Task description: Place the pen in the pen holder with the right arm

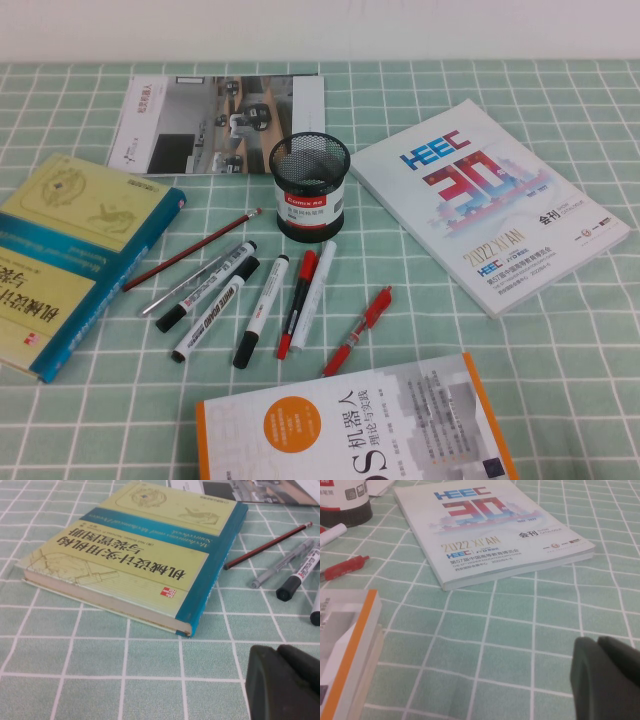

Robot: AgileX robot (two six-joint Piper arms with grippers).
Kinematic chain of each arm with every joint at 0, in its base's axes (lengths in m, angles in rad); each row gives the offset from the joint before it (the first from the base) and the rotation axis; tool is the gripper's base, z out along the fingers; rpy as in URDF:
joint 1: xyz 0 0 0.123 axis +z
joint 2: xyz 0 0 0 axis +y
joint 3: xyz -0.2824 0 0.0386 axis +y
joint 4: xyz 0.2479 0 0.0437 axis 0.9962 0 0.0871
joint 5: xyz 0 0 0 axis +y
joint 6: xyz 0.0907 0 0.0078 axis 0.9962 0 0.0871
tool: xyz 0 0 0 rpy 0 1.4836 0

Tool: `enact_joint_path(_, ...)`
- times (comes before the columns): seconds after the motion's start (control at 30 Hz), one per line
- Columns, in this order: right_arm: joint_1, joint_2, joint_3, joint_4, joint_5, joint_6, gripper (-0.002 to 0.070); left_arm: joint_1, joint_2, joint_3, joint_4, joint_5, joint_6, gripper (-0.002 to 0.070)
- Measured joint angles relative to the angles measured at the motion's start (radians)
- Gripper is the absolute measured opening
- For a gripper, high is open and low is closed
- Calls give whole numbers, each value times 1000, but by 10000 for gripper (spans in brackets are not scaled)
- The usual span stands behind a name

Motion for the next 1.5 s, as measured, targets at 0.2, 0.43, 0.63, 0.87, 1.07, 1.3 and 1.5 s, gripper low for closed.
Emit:
enact_joint_path(0.2,0,0,0,0,0,0,-20,0,0,0,0,0,0,-6)
enact_joint_path(0.43,0,0,0,0,0,0,-20,0,0,0,0,0,0,-6)
enact_joint_path(0.63,0,0,0,0,0,0,-20,0,0,0,0,0,0,-6)
enact_joint_path(0.87,0,0,2,371,-142,0,-20,0,0,0,0,0,0,-6)
enact_joint_path(1.07,0,0,4,870,-227,-4,-20,0,0,0,0,0,0,-6)
enact_joint_path(1.3,0,0,4,966,-224,-4,-20,0,0,0,0,0,0,-6)
enact_joint_path(1.5,0,0,4,1016,-136,-4,-20,0,0,0,0,0,0,-6)
